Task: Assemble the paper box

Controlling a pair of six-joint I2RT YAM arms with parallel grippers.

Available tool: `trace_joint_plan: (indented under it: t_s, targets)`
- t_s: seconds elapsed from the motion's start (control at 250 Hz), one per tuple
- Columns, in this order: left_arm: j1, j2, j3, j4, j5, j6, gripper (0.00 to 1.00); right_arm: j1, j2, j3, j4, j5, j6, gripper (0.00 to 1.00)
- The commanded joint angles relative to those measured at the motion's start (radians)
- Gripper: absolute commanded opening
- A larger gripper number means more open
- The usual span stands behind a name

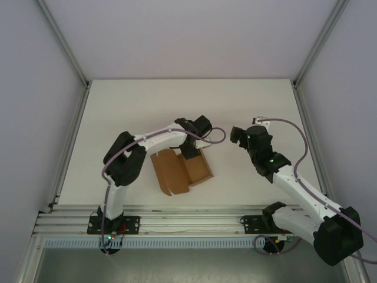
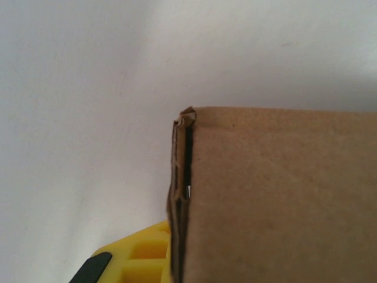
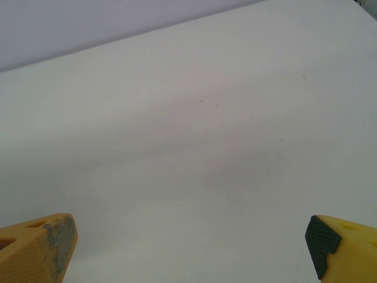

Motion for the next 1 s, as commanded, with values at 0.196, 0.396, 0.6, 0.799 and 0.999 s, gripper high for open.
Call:
trace_joint_plan:
  t_s: [0.196, 0.396, 0.6, 0.799, 0.999]
  targets:
    - [-0.035, 0.279, 0.171, 0.076, -0.389, -0.111, 0.00, -0.019, 0.000, -0.017, -0.007, 0.009, 0.017, 1.00]
    - [-0.055, 0.371, 0.171, 0.100, -0.434, -0.108, 0.00, -0.025, -0.013, -0.033, 0.006, 0.014, 0.020, 1.00]
    - [-0.053, 0.307, 0.139, 0.119, -0.346, -0.090, 0.07, -0.030, -0.042, -0.036, -0.021, 0.017, 0.023, 1.00]
    - [-0.037, 0.189, 0.139, 0.095, -0.326, -0.068, 0.31, -0.031, -0.106, -0.043, -0.052, -0.026, 0.013, 1.00]
    - [-0.029, 0.089, 0.152, 0.064, -0.260, 0.002, 0.53, -0.032, -0.151, -0.043, -0.087, -0.082, 0.003, 1.00]
